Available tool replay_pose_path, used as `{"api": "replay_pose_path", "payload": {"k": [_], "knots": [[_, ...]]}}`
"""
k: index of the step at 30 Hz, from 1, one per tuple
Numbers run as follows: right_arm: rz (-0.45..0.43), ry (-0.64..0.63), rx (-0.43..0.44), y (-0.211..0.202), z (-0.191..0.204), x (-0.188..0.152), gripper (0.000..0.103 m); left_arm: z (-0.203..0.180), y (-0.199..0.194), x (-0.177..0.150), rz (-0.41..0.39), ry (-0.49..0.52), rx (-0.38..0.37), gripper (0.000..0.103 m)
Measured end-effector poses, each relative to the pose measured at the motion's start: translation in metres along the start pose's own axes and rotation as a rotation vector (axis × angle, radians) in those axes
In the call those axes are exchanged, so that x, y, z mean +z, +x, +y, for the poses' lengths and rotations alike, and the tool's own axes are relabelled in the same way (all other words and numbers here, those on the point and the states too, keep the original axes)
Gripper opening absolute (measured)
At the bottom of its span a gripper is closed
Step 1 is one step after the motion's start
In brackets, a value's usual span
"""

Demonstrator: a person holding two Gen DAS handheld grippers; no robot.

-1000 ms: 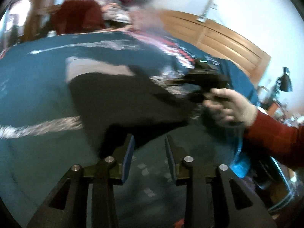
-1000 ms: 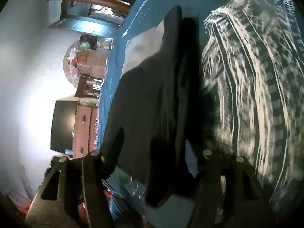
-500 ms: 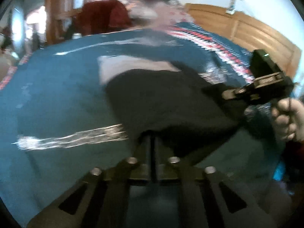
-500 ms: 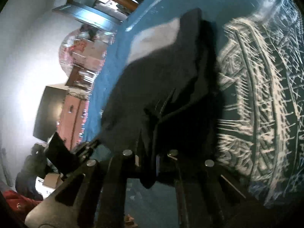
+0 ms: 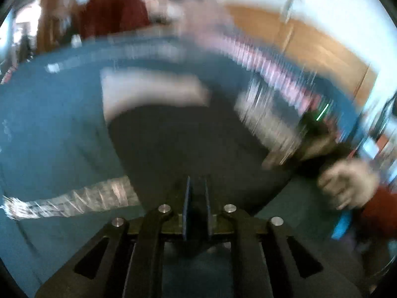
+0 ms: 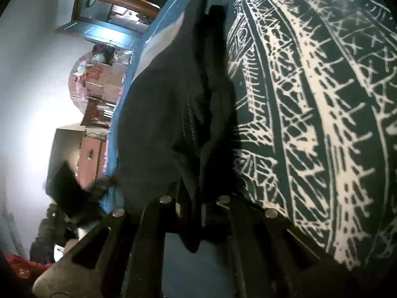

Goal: Fold large clothes
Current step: 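Fold the garment corner over with the right gripper while the left gripper releases, then lower the garment onto the duvet and open the right gripper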

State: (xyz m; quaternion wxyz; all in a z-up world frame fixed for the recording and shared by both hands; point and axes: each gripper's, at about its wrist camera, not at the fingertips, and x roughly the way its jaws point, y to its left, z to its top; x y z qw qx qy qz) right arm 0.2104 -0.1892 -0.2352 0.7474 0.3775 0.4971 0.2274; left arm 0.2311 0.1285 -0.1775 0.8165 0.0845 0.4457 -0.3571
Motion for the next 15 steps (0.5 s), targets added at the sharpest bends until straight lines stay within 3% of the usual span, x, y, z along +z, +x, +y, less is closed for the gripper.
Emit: {"api": "replay_pose_path", "payload": {"k": [2,5,8,11,15], "knots": [[0.006,-0.029,-0.034,0.001,0.004,-0.001,0.003,-0.005,0.003,-0.021,-0.026,0.024,-0.003,0.003],[0.030,-0.095,-0.100,-0.003,0.019,0.002,0.007,0.002,-0.015,-0.021,-0.049,-0.018,-0.033,0.004],[0.022,-0.215,-0.232,-0.028,0.047,0.005,0.020,0.009,-0.058,-0.007,-0.154,-0.062,-0.051,0.004],[-0.071,-0.286,-0.254,-0.064,0.069,0.020,0.039,0.022,-0.089,0.022,-0.269,-0.048,-0.024,0.010],[-0.172,-0.389,-0.252,-0.049,0.089,0.087,0.036,0.044,-0.047,0.069,-0.262,-0.043,-0.003,0.015]]}}
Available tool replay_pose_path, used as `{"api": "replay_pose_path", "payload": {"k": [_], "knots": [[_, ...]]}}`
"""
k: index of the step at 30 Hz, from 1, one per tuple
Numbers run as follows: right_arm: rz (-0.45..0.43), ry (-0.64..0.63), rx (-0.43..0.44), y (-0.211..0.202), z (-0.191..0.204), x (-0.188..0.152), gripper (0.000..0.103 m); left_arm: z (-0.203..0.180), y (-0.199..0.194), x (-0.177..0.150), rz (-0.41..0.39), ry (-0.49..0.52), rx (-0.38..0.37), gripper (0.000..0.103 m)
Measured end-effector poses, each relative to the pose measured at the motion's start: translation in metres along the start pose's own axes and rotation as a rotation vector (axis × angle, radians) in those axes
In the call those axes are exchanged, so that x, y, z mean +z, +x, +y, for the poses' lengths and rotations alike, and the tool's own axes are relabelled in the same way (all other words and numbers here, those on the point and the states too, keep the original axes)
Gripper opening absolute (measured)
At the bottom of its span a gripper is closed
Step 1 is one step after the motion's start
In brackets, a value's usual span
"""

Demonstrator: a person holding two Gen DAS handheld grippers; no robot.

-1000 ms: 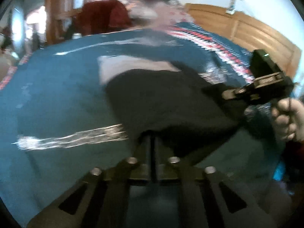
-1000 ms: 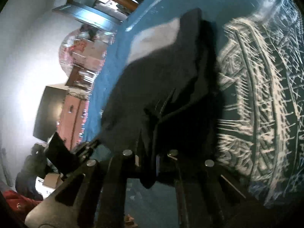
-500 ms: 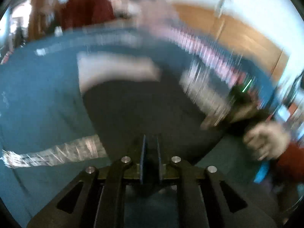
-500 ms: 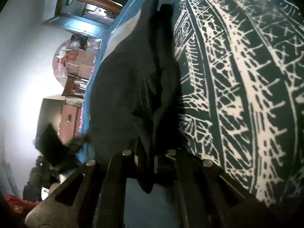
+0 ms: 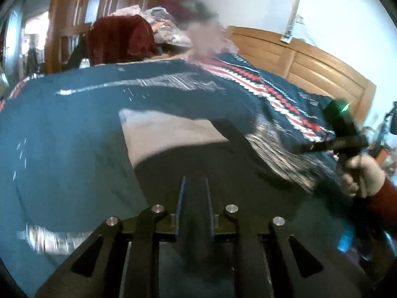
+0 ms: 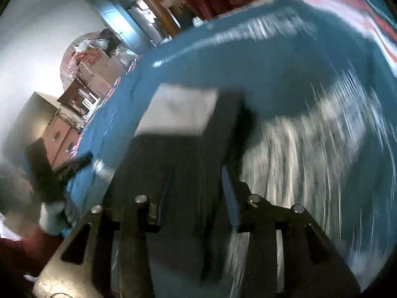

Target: Fold large clothes

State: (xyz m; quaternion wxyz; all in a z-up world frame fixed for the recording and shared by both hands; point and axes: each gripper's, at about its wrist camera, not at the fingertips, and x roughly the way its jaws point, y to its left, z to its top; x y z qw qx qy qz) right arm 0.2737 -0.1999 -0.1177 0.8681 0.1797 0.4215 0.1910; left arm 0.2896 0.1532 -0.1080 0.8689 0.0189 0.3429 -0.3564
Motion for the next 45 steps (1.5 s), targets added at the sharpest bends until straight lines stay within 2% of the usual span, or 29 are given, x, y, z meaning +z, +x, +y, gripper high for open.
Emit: {"api": "replay_pose_path", "payload": {"k": [1,3,4,5,6,7,9,11,13,14,16,17,18,19,20,22,23,25,27,28,30,32,34,36,38,39,41,45], "knots": [[0.002,-0.010,-0.005,0.028,-0.007,0.025,0.035,0.004,0.016,0.003,0.014,-0.007,0.002,0.015],[0.047,-0.014,-0.055,0.075,-0.014,0.049,0.030,0.014,0.056,0.001,0.097,-0.038,0.068,0.017],[0.100,-0.004,-0.090,0.101,-0.021,0.056,0.030,0.021,0.076,-0.005,0.155,-0.078,0.101,0.017],[0.167,0.015,-0.122,0.126,-0.030,0.058,0.030,0.025,0.086,-0.014,0.175,-0.110,0.107,0.017],[0.236,0.055,-0.141,0.152,-0.043,0.056,0.029,0.026,0.086,-0.020,0.180,-0.101,0.114,0.017],[0.233,0.072,-0.140,0.155,-0.046,0.056,0.029,0.023,0.083,-0.023,0.176,-0.080,0.124,0.017],[0.195,0.049,-0.163,0.136,-0.036,0.057,0.030,0.019,0.061,-0.024,0.165,-0.079,0.140,0.017],[0.121,-0.030,-0.177,0.098,-0.012,0.047,0.029,0.010,0.029,-0.028,0.114,-0.074,0.131,0.017],[0.035,-0.149,-0.193,0.044,0.026,0.010,0.031,-0.003,-0.001,-0.038,0.075,-0.067,0.108,0.018],[0.024,-0.178,-0.196,0.032,0.035,-0.005,0.031,-0.011,-0.011,-0.048,0.068,-0.057,0.100,0.020],[0.032,-0.216,-0.218,0.007,0.055,-0.065,0.034,-0.023,-0.013,-0.070,0.110,-0.038,0.080,0.027],[0.058,-0.209,-0.223,0.008,0.053,-0.082,0.037,-0.027,-0.004,-0.084,0.164,-0.032,0.083,0.029],[0.132,-0.183,-0.228,0.017,0.049,-0.110,0.040,-0.027,0.002,-0.096,0.195,-0.043,0.095,0.029],[0.159,-0.155,-0.240,0.025,0.045,-0.127,0.040,-0.023,0.006,-0.106,0.207,-0.081,0.092,0.031],[0.128,-0.122,-0.247,0.020,0.042,-0.133,0.041,-0.019,0.004,-0.111,0.194,-0.136,0.079,0.037],[0.100,-0.082,-0.271,0.001,0.046,-0.133,0.042,-0.011,-0.005,-0.109,0.176,-0.222,0.081,0.041],[0.070,-0.085,-0.285,-0.009,0.053,-0.134,0.046,-0.008,-0.015,-0.107,0.162,-0.251,0.099,0.043],[-0.005,-0.110,-0.319,-0.042,0.069,-0.144,0.057,-0.005,-0.038,-0.105,0.129,-0.247,0.180,0.046],[-0.035,-0.114,-0.359,-0.061,0.073,-0.159,0.084,0.000,-0.062,-0.112,0.105,-0.254,0.246,0.058],[-0.040,-0.118,-0.395,-0.067,0.074,-0.171,0.089,0.004,-0.074,-0.116,0.101,-0.258,0.291,0.067],[-0.005,-0.119,-0.466,-0.062,0.076,-0.190,0.092,0.014,-0.091,-0.131,0.101,-0.280,0.359,0.070],[0.032,-0.074,-0.494,-0.062,0.069,-0.213,0.093,0.025,-0.096,-0.141,0.109,-0.301,0.406,0.074],[0.061,-0.027,-0.538,-0.058,0.059,-0.232,0.094,0.025,-0.085,-0.147,0.146,-0.294,0.428,0.080],[0.075,-0.009,-0.555,-0.048,0.062,-0.233,0.098,0.025,-0.067,-0.150,0.186,-0.291,0.425,0.086],[0.082,-0.009,-0.573,-0.046,0.066,-0.238,0.103,0.022,-0.053,-0.158,0.229,-0.257,0.435,0.100],[0.089,-0.012,-0.583,-0.044,0.067,-0.238,0.103,0.019,-0.047,-0.160,0.237,-0.239,0.439,0.103],[0.095,-0.010,-0.586,-0.040,0.068,-0.233,0.103,0.013,-0.040,-0.162,0.252,-0.217,0.470,0.103],[0.127,0.002,-0.595,-0.031,0.062,-0.233,0.103,0.014,-0.033,-0.158,0.256,-0.249,0.492,0.103]]}}
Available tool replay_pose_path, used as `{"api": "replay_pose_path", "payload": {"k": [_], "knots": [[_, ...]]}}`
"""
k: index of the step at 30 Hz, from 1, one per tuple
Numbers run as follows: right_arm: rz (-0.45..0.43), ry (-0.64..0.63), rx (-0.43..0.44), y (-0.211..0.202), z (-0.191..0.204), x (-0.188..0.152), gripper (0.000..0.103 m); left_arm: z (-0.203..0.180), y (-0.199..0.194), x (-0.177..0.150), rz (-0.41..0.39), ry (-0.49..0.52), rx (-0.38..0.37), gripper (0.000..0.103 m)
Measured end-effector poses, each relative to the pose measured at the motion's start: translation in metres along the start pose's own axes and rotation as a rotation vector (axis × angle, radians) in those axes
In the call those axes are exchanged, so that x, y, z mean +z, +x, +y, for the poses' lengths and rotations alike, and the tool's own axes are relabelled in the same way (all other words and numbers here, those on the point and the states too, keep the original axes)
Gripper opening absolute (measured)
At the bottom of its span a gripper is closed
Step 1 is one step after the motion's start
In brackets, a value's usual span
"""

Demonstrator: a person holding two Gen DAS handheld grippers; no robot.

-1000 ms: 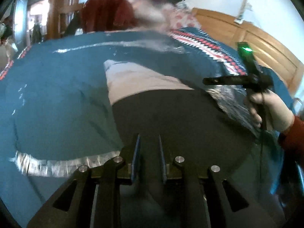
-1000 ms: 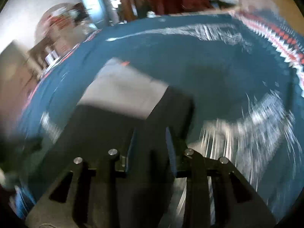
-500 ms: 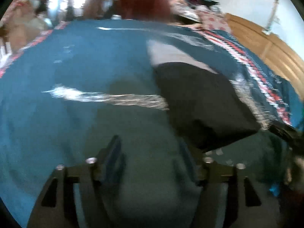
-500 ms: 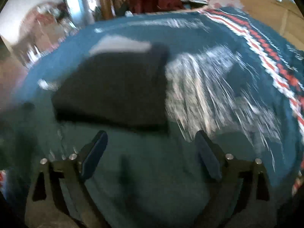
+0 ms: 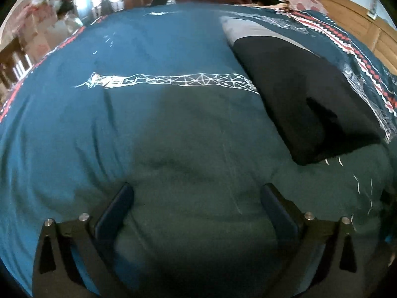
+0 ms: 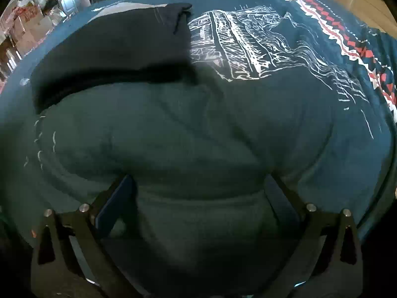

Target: Fold large clothes

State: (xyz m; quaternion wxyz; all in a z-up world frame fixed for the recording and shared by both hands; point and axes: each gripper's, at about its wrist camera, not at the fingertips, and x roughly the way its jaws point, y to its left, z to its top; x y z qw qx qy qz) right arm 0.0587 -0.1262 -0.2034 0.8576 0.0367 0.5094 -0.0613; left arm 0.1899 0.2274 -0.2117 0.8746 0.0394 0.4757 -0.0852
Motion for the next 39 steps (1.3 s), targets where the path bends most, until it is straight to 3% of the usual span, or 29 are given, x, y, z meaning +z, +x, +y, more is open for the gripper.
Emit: {"api": "replay_pose_path", "payload": {"k": [9,19,39], "knots": [[-0.003,0.002,-0.013,0.006,0.002,-0.004,0.103,-0.008,0.012,0.005,-0.041,-0.032,0.074,0.103],[-0.009,0.007,0.015,0.011,-0.001,-0.004,0.103,-0.006,0.017,-0.001,-0.095,-0.030,0.055,0.103],[-0.008,0.014,0.031,0.015,-0.004,-0.005,0.103,-0.011,0.016,-0.007,-0.126,-0.033,0.070,0.103]]}}
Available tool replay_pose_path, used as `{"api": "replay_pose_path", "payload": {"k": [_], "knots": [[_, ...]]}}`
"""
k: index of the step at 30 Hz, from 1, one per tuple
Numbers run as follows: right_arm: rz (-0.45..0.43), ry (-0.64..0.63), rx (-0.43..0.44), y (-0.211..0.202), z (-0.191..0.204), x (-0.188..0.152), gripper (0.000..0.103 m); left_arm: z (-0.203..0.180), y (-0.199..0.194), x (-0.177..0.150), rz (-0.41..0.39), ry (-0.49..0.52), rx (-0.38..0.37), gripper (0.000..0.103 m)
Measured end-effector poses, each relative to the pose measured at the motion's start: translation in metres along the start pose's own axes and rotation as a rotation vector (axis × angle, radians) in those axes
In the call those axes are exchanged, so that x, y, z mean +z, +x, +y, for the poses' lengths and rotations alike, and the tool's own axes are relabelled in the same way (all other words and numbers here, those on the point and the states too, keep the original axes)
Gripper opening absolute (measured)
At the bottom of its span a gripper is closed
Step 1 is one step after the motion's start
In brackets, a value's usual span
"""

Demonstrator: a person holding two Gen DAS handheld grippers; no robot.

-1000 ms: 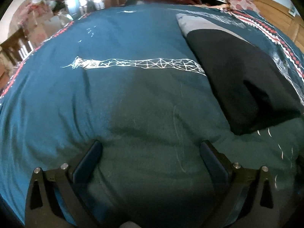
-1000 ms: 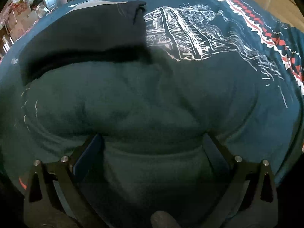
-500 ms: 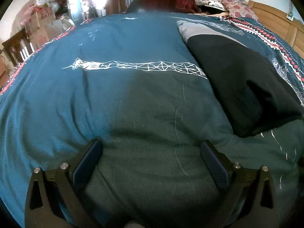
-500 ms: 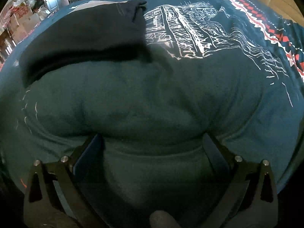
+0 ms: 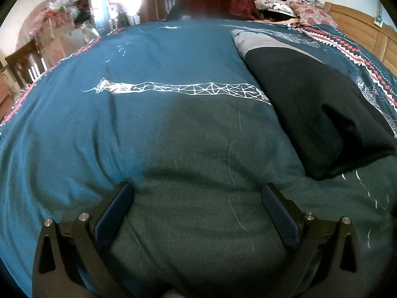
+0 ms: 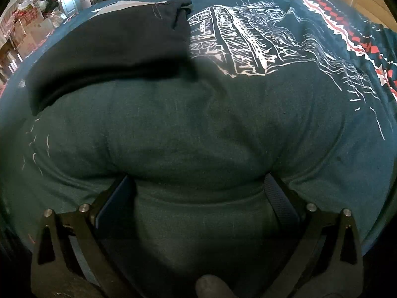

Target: Fold large clothes

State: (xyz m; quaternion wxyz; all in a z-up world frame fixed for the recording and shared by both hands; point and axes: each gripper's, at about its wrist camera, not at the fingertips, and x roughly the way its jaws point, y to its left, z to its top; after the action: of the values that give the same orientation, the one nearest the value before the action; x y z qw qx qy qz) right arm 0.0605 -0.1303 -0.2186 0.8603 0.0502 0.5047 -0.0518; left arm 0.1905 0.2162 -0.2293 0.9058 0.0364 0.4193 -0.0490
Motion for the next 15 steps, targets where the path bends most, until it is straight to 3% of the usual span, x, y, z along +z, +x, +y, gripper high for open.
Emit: {"api": "replay_pose_path", "payload": {"k": [15], "knots": [[0.004,-0.002,0.010,0.0018,0.0006,0.0009,0.103,0.0005,0.0001,0.0007,0.003,-0.006,-0.007,0.103]]}}
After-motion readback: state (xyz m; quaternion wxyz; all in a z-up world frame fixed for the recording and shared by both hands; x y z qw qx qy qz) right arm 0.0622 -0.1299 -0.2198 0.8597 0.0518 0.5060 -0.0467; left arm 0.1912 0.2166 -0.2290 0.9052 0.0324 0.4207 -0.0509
